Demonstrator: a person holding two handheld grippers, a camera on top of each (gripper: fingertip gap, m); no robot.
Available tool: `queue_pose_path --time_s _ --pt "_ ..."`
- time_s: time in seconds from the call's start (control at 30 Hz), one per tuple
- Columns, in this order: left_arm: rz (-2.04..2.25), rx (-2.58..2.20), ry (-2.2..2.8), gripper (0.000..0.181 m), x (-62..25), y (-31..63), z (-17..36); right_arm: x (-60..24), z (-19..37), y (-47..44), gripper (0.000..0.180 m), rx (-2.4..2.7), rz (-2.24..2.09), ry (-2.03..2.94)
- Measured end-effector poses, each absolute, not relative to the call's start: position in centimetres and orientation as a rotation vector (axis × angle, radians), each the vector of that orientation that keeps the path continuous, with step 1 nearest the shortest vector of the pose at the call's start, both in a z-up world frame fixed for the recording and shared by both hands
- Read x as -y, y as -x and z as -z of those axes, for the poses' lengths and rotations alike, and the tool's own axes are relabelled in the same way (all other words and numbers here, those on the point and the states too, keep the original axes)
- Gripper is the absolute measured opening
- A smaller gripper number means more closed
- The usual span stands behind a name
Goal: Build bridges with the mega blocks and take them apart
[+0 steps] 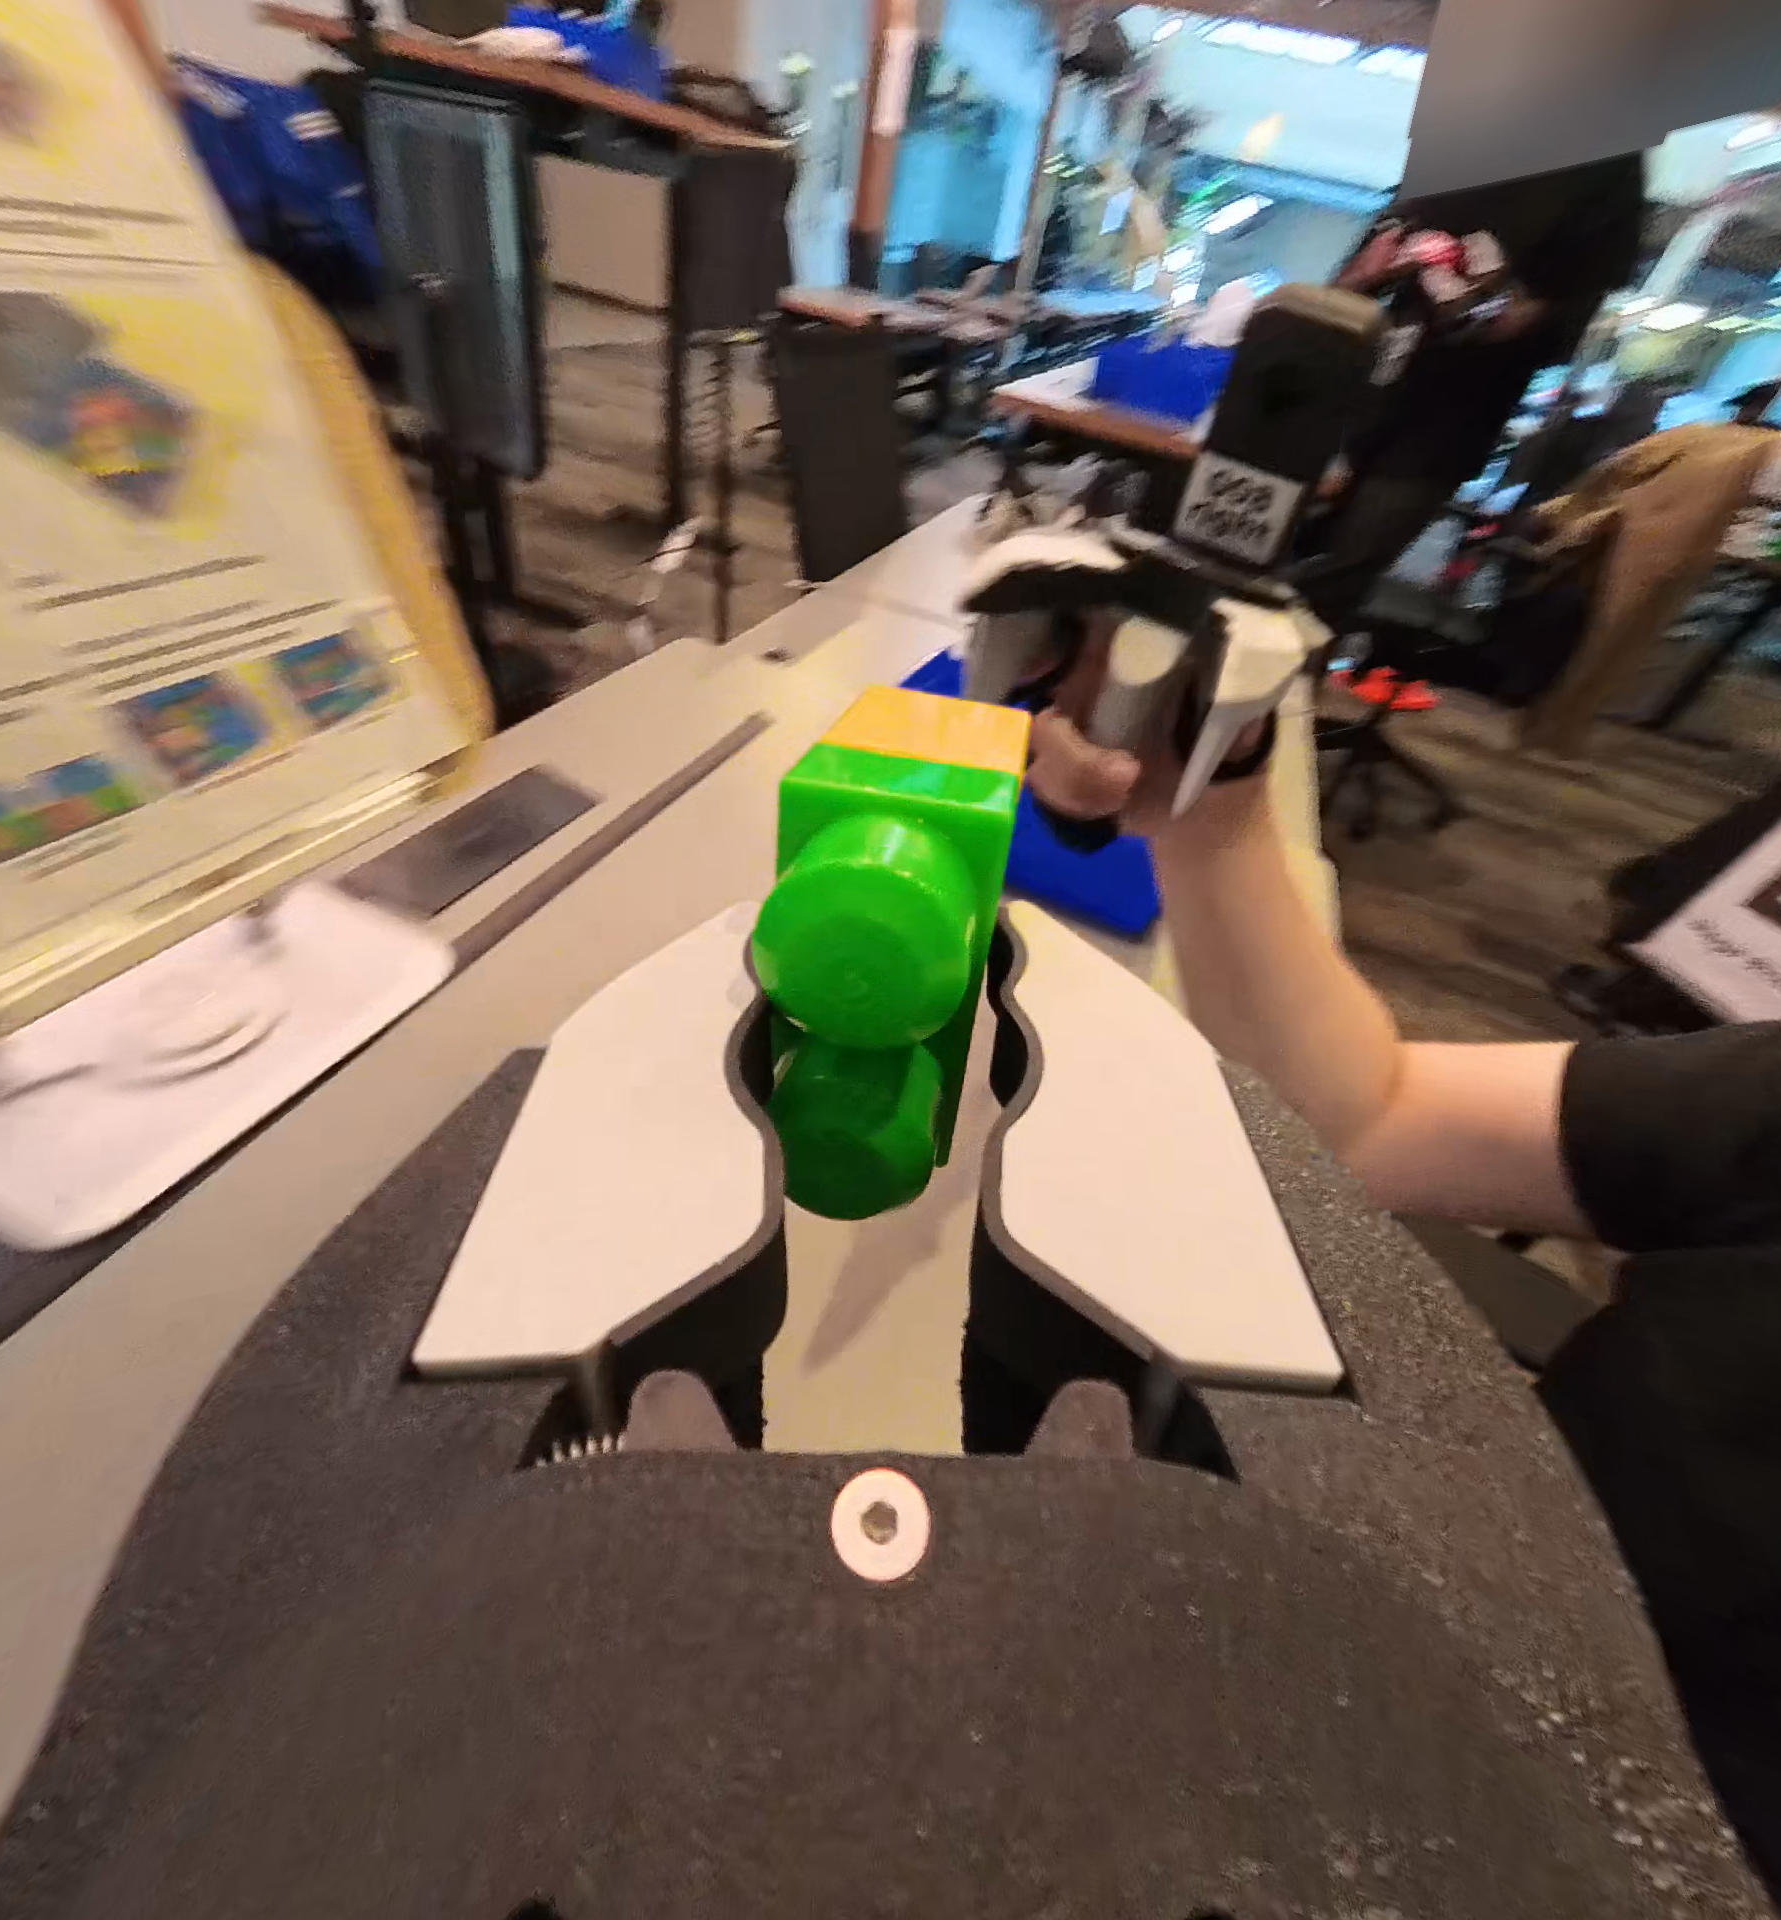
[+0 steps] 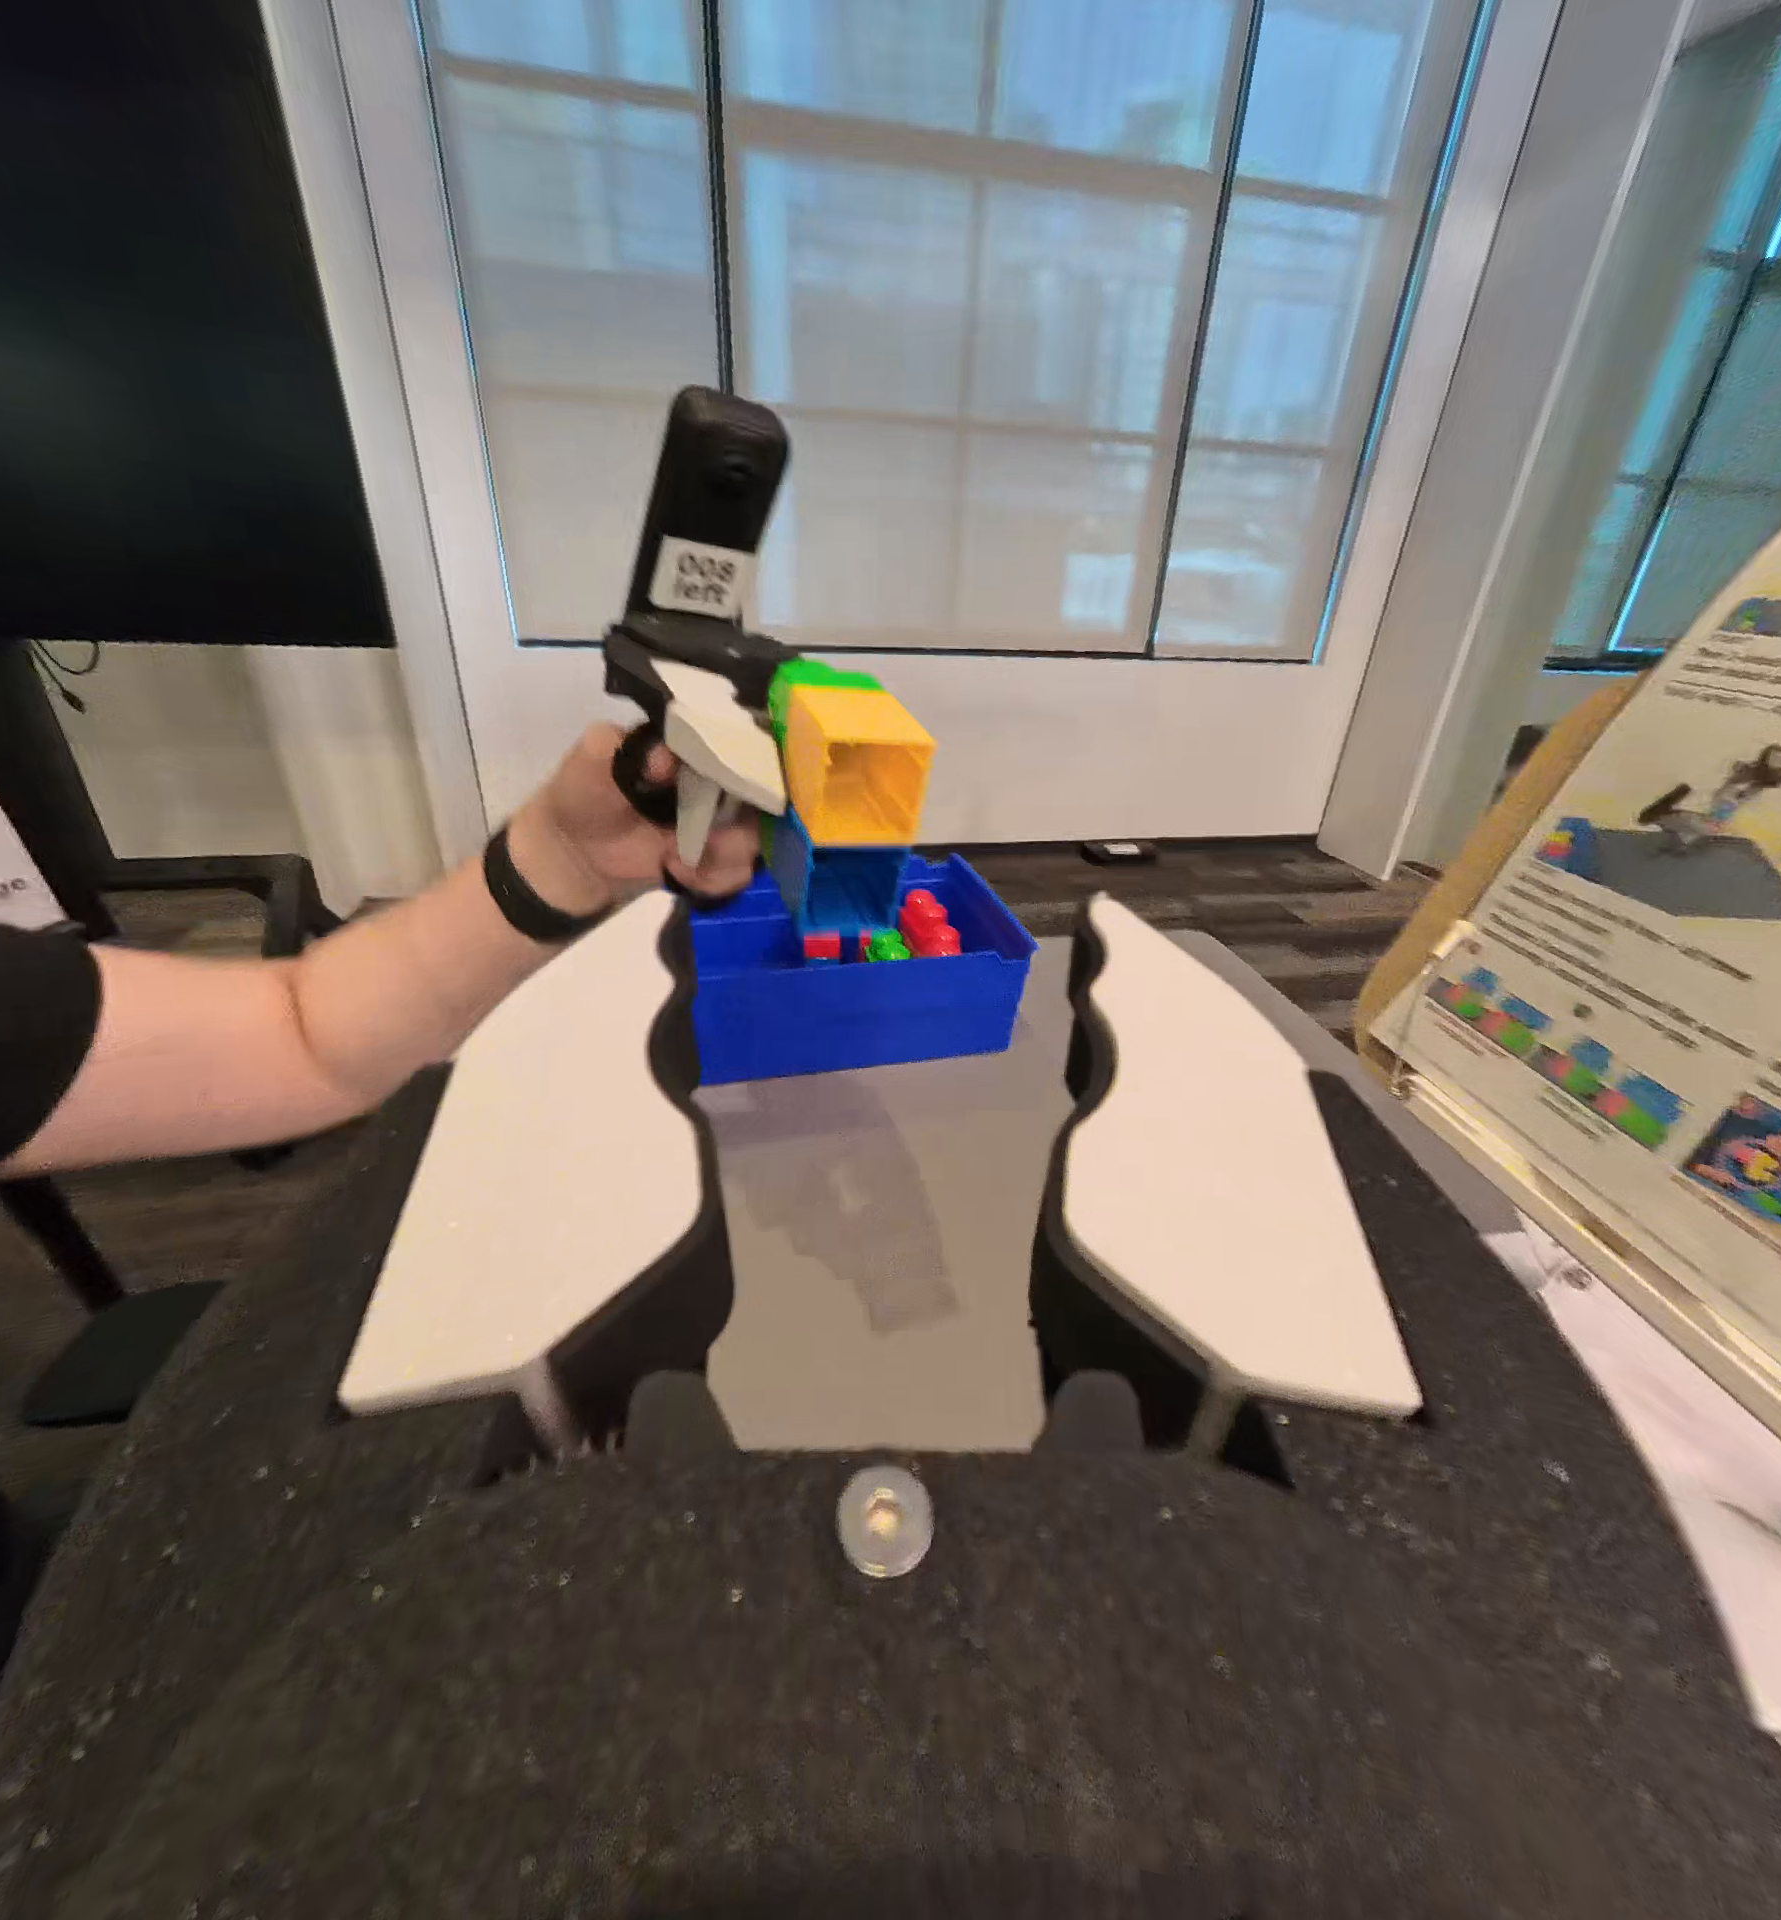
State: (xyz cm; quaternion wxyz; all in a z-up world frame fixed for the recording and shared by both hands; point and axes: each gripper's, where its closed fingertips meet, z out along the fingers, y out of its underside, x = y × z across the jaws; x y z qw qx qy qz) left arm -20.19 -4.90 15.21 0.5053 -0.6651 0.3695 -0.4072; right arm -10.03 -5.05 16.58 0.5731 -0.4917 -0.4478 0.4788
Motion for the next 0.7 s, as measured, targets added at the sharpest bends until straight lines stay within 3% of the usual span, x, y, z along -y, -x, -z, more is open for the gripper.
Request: queue_pose_path --time_s 0.33,0.4,0.7 --pt "1.316 -1.004 1.457 0.038 4.6 9.7 -13.9 3.4 -14.9 10.3 0.066 1.002 -1.204 1.294" --pt "1.293 -0.993 1.462 0.038 3.8 9.4 -13.2 3.6 -14.2 10.4 0.036 1.063 -1.272 1.299" --pt "1.385 -0.985 1.358 0.035 3.7 11.0 -13.3 3.2 -13.3 10.5 0.036 1.057 -1.442 1.319"
